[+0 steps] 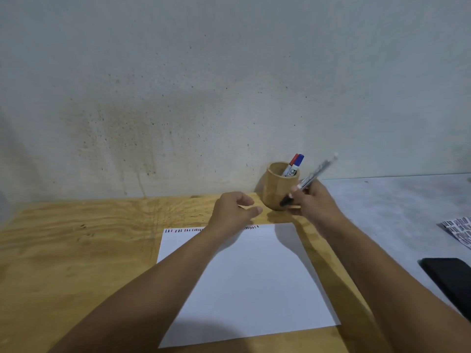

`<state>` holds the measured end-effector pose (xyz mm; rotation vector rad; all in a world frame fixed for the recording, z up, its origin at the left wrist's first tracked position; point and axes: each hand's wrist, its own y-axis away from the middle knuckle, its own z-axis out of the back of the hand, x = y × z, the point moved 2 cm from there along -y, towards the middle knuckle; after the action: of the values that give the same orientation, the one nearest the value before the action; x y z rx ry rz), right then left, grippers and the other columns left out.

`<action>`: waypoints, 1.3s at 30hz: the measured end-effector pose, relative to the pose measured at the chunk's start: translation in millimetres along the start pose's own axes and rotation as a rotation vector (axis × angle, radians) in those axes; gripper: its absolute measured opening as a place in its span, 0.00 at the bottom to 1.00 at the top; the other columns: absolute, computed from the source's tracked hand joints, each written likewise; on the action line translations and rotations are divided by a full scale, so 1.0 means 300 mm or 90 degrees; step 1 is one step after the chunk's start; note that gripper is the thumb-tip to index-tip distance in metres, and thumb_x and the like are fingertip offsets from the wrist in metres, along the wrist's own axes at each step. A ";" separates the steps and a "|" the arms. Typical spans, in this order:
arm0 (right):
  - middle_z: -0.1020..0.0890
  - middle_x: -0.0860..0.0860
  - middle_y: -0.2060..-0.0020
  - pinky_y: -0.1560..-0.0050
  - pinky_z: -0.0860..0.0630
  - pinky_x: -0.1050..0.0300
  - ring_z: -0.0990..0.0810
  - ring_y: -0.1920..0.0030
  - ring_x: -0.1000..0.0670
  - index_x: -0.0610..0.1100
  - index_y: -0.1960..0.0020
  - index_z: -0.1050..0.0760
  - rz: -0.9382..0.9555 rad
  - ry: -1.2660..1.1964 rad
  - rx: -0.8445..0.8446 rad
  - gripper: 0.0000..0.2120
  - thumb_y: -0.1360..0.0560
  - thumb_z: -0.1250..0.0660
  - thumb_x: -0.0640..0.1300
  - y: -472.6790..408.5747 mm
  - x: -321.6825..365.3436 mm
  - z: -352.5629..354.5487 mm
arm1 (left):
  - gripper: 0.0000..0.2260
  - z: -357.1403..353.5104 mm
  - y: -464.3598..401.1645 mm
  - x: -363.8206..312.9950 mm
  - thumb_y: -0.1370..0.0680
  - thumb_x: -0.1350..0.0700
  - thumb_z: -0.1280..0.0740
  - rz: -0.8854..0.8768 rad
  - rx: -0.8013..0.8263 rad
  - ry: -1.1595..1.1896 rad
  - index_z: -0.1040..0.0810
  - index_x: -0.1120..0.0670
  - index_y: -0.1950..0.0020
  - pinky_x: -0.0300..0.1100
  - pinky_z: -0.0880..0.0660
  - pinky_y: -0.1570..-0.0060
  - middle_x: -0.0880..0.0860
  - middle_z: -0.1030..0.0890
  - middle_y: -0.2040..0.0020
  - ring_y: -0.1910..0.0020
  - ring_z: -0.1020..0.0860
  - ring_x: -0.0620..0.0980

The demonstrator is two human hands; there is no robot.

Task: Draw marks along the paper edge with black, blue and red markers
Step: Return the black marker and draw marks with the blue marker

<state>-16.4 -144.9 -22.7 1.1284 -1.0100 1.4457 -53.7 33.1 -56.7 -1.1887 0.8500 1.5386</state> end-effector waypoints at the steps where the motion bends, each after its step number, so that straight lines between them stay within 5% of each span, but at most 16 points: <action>1: 0.17 0.44 0.59 0.52 0.17 0.44 0.15 0.56 0.44 0.43 0.44 0.28 0.014 0.082 -0.009 0.06 0.17 0.42 0.42 -0.012 0.022 0.031 | 0.09 0.004 -0.011 0.016 0.30 0.58 0.25 -0.011 -0.019 -0.054 0.20 0.58 0.53 0.33 0.22 0.67 0.53 0.21 0.56 0.62 0.21 0.49; 4: 0.18 0.42 0.62 0.57 0.17 0.42 0.17 0.64 0.43 0.43 0.44 0.24 0.082 0.337 -0.050 0.09 0.18 0.39 0.47 -0.056 0.107 0.121 | 0.14 0.010 -0.040 0.042 0.31 0.54 0.25 -0.024 -0.012 -0.180 0.20 0.54 0.48 0.51 0.19 0.52 0.54 0.19 0.48 0.55 0.17 0.52; 12: 0.16 0.45 0.60 0.58 0.17 0.50 0.19 0.68 0.47 0.40 0.50 0.15 0.180 0.514 -0.097 0.10 0.29 0.24 0.43 -0.184 0.300 0.194 | 0.26 -0.046 -0.110 -0.110 0.26 0.50 0.31 -0.137 -0.020 -0.228 0.31 0.55 0.29 0.52 0.32 0.33 0.54 0.27 0.30 0.31 0.29 0.53; 16: 0.18 0.44 0.51 0.65 0.20 0.62 0.17 0.65 0.47 0.40 0.46 0.17 0.163 0.591 -0.014 0.08 0.24 0.31 0.36 -0.245 0.308 0.132 | 0.27 -0.078 -0.151 -0.162 0.25 0.50 0.32 -0.143 0.016 -0.227 0.33 0.54 0.28 0.50 0.32 0.33 0.54 0.30 0.28 0.30 0.31 0.54; 20: 0.19 0.42 0.49 0.59 0.17 0.55 0.19 0.63 0.48 0.41 0.42 0.20 0.147 0.620 0.076 0.14 0.23 0.40 0.31 -0.287 0.287 0.081 | 0.20 -0.098 -0.174 -0.190 0.24 0.52 0.34 -0.136 0.047 -0.271 0.27 0.56 0.34 0.45 0.28 0.45 0.56 0.22 0.38 0.37 0.25 0.56; 24: 0.20 0.41 0.48 0.53 0.20 0.52 0.20 0.52 0.43 0.42 0.42 0.28 0.179 0.591 0.044 0.16 0.27 0.29 0.36 -0.306 0.255 0.062 | 0.20 -0.109 -0.165 -0.189 0.24 0.52 0.33 -0.132 0.031 -0.275 0.25 0.59 0.35 0.48 0.26 0.43 0.58 0.21 0.38 0.39 0.24 0.57; 28: 0.16 0.45 0.54 0.53 0.18 0.49 0.17 0.55 0.45 0.43 0.48 0.23 0.199 0.529 -0.016 0.13 0.30 0.23 0.40 -0.305 0.202 0.051 | 0.20 -0.109 -0.176 -0.170 0.25 0.53 0.32 -0.138 0.010 -0.299 0.25 0.55 0.34 0.51 0.25 0.40 0.56 0.21 0.37 0.37 0.25 0.56; 39: 0.13 0.45 0.55 0.51 0.20 0.50 0.17 0.53 0.45 0.41 0.48 0.16 0.286 0.469 -0.104 0.09 0.23 0.34 0.36 -0.305 0.132 0.072 | 0.18 -0.108 -0.187 -0.151 0.25 0.55 0.33 -0.162 0.008 -0.365 0.24 0.53 0.35 0.53 0.25 0.41 0.56 0.20 0.39 0.38 0.25 0.56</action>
<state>74.3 -143.6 23.7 0.1898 -0.8394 1.8872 11.3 6.6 -20.2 -0.7450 0.3130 1.5407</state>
